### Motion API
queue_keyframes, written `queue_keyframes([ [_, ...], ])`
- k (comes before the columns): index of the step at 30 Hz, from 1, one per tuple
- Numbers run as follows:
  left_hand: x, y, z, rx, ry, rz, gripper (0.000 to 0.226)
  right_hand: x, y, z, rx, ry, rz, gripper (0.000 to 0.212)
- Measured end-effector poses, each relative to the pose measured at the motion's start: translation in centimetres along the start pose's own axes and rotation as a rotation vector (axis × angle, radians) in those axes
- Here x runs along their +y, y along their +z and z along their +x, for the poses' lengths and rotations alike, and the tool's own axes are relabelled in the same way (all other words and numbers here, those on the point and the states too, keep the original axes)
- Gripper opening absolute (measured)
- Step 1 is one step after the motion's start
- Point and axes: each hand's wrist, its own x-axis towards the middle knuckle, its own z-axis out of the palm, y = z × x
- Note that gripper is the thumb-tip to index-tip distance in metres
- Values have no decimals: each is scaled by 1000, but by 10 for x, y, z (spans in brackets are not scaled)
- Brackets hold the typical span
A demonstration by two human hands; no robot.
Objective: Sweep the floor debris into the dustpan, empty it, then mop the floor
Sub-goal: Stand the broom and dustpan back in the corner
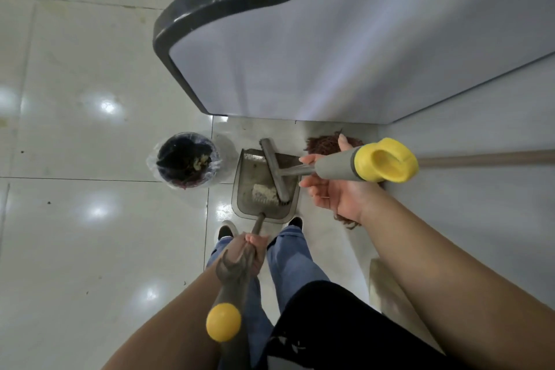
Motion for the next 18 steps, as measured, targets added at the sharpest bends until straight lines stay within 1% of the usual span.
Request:
queue_keyframes([
  [1, 0, -2, 0, -60, -61, -35, 48, -2, 1, -2, 5, -9, -6, 72],
  [2, 3, -4, 0, -60, -107, -2, 56, -3, 2, -3, 11, -12, -16, 73],
  [3, 10, -2, -4, -45, -152, 56, 63, -4, 3, -5, 15, -13, -18, 73],
  [5, 23, 5, -13, 6, -177, 269, 74, -6, 5, -8, 12, -8, 3, 75],
  [6, 30, 9, -21, -19, -197, 336, 77, -7, 6, -9, 4, -7, 18, 76],
  [8, 44, 19, -39, -67, -225, 423, 72, -7, 11, -13, -16, -21, 44, 78],
  [9, 51, 23, -44, -58, -174, 512, 67, -7, 14, -15, -24, -33, 56, 78],
  [10, 57, 28, -47, -22, -84, 609, 62, -8, 17, -16, -32, -49, 65, 78],
  [11, 63, 33, -51, 23, 46, 665, 57, -9, 20, -19, -39, -66, 68, 77],
  [12, 70, 39, -53, 39, 191, 671, 52, -10, 21, -21, -43, -84, 63, 76],
  [13, 77, 46, -58, 24, 333, 649, 49, -13, 23, -25, -47, -98, 46, 74],
  [14, 86, 52, -65, -19, 471, 610, 47, -16, 24, -29, -55, -108, 18, 73],
  [16, 106, 66, -84, -135, 692, 547, 46, -27, 26, -38, -93, -106, -39, 69],
  [17, 114, 73, -93, -196, 777, 536, 45, -34, 27, -43, -120, -92, -56, 70],
  [18, 121, 78, -101, -251, 832, 535, 45, -44, 28, -47, -149, -71, -68, 76],
])
